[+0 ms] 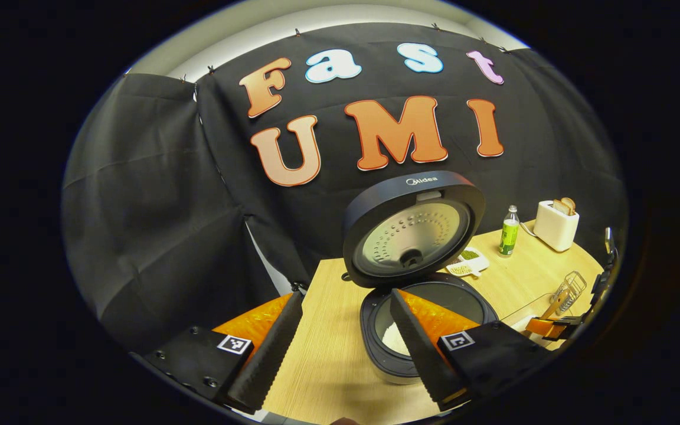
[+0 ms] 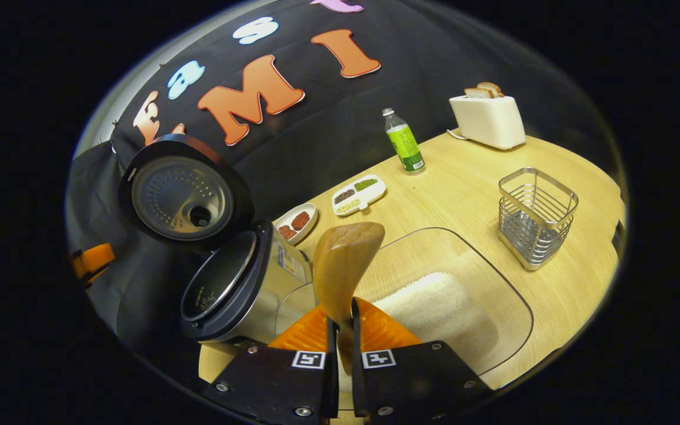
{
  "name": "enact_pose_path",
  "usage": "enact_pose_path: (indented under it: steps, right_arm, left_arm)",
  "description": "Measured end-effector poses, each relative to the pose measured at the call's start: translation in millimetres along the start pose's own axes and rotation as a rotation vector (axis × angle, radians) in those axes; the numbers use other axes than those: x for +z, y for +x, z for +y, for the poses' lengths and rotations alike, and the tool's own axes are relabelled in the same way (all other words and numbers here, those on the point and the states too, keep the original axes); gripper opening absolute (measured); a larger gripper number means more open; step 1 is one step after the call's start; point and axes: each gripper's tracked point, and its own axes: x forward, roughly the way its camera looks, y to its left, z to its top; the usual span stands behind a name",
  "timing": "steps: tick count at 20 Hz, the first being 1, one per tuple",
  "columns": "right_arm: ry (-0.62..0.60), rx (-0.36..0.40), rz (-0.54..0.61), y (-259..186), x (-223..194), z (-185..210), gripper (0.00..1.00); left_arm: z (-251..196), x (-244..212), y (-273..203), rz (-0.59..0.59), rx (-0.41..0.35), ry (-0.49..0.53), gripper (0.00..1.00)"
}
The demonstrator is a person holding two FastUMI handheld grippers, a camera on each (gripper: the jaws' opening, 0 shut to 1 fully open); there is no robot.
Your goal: Close the left gripper, press the button to open the rice cooker; take a wooden spoon from the chopstick holder with the right hand, scoop a spoonful of rice and pour it into the rice cooker, then put the wooden spoon back into the chopstick holder.
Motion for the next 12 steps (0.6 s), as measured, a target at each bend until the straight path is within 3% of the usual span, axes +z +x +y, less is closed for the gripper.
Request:
enact_pose_path:
  steps: [9, 12]
  right_arm:
    - [0.269, 0.079, 0.097, 3.9, -1.2, -10.6, 0.09]
    - [0.382, 0.118, 0.1, 1.0, 7.8, -18.0, 0.08]
  left_arm:
    - [-6.2, 3.2, 2.5, -0.003, -0.004, -0.012, 0.94]
    - [-14.3, 9.0, 2.9, -0.016, -0.013, -0.008, 1.0]
